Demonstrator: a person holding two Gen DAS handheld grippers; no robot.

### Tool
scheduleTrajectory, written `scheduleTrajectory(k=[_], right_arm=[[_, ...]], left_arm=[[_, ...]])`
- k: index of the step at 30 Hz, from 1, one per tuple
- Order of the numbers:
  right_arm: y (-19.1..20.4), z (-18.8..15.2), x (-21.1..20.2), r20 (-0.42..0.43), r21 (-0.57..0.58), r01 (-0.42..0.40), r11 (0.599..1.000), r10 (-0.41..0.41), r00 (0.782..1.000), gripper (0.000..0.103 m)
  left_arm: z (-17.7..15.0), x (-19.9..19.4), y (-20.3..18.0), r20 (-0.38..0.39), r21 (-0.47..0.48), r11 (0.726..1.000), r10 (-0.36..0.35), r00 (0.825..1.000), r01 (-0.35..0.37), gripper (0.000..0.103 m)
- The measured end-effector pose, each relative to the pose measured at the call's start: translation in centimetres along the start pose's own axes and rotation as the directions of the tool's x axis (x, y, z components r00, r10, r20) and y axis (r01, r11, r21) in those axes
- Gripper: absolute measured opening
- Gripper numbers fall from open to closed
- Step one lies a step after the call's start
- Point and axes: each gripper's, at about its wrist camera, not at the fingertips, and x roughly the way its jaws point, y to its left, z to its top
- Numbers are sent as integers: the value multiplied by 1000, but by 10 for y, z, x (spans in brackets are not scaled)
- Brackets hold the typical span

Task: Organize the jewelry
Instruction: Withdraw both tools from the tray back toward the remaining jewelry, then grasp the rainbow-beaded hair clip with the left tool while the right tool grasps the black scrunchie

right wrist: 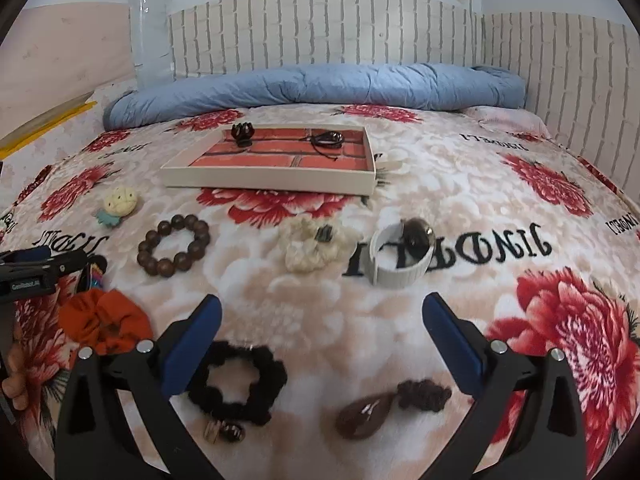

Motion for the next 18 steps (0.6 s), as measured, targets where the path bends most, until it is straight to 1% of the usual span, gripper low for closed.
scheduleTrajectory(k=[9, 11, 12, 15, 16, 18], right_arm=[[6, -19, 0, -40, -19, 0, 1000, -1, 999, 97], [7, -20, 3, -53, -25, -1, 1000, -1, 999, 94], [8, -21, 4, -60, -26, -4, 1000, 2, 998, 91], [9, -24, 9, -84, -31, -12, 999, 10, 996, 89], [9, -25, 10, -91, -31, -16, 999, 13, 996, 82], [10, -26, 15, -113, -30, -30, 999, 27, 993, 73]], left_arm=[[-10, 7, -2, -45, -1, 1000, -18, 999, 18, 98], [-11, 10, -1, -57, -9, 1000, -30, 998, 29, 98], [-11, 11, -1, -60, -11, 999, -34, 998, 33, 98], [-12, 15, 0, -76, -18, 999, -47, 996, 46, 98], [-12, 17, 0, -80, -21, 998, -54, 995, 52, 98], [-11, 21, 1, -93, -28, 998, -64, 994, 61, 97]])
